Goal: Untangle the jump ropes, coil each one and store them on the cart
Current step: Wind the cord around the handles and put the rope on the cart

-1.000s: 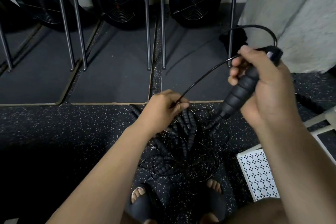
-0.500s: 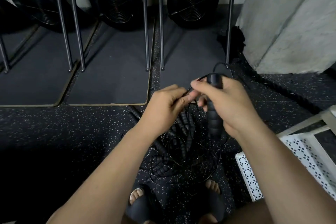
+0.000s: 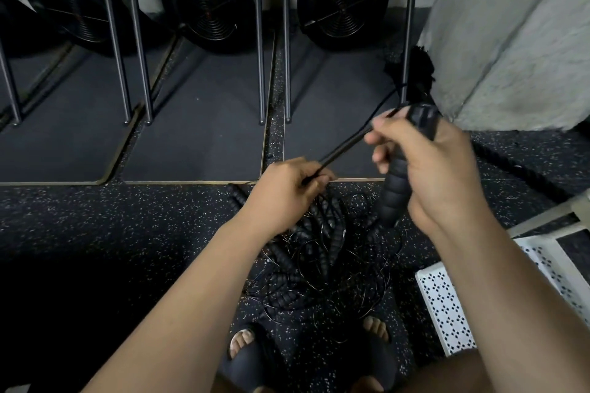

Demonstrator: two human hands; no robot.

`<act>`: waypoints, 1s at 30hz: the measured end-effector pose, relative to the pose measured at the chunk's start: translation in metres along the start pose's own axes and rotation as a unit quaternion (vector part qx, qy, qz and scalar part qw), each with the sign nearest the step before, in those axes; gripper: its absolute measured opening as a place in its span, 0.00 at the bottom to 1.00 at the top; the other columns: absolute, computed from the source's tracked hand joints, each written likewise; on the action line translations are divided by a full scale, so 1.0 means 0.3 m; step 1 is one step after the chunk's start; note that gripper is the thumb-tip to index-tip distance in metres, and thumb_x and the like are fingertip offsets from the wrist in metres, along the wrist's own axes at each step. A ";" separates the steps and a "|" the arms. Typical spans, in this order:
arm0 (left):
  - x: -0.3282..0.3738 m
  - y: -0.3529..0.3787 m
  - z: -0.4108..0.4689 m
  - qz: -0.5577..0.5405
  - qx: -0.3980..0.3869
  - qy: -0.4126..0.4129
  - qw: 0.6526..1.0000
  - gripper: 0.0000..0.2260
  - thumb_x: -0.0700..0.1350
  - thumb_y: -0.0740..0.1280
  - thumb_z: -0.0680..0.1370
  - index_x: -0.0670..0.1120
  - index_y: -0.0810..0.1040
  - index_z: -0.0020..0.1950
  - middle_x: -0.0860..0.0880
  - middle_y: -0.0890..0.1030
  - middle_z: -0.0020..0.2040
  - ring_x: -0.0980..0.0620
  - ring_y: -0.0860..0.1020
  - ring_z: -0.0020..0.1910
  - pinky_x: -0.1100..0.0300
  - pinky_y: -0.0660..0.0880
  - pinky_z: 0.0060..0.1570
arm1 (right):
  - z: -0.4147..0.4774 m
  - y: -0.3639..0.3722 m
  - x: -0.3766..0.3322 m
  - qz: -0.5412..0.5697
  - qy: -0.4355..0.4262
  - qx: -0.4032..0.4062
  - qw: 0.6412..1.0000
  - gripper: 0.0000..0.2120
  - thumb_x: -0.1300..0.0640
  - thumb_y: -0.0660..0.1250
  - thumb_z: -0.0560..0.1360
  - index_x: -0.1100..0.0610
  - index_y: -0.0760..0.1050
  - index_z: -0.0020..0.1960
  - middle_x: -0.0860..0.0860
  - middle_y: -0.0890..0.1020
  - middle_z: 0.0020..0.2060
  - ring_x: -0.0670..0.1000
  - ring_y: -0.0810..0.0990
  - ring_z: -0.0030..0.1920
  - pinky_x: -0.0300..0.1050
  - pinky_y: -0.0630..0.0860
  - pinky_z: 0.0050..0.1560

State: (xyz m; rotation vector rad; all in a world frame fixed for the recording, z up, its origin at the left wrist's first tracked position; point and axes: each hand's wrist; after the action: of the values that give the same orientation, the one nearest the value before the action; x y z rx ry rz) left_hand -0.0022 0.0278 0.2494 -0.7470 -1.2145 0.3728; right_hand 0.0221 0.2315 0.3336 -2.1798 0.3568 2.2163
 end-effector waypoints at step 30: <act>0.012 -0.064 -0.006 -0.056 -0.022 -0.005 0.998 0.15 0.39 0.72 0.81 0.56 0.87 0.63 0.56 0.81 0.52 0.57 0.81 0.49 0.64 0.73 0.53 | 0.027 -0.014 0.039 -0.043 0.048 0.047 0.997 0.03 0.61 0.75 0.79 0.57 0.82 0.47 0.54 0.87 0.38 0.49 0.80 0.34 0.42 0.72 0.33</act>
State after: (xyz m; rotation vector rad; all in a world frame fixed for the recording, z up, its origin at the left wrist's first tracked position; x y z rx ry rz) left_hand -0.0017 0.0158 0.2647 -0.7110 -1.2721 0.2582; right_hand 0.0147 0.2352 0.3215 -2.2139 0.3525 2.0139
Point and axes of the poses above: each hand's wrist, its own z-axis towards the middle knuckle, its own y-axis out of the palm, x = y × z
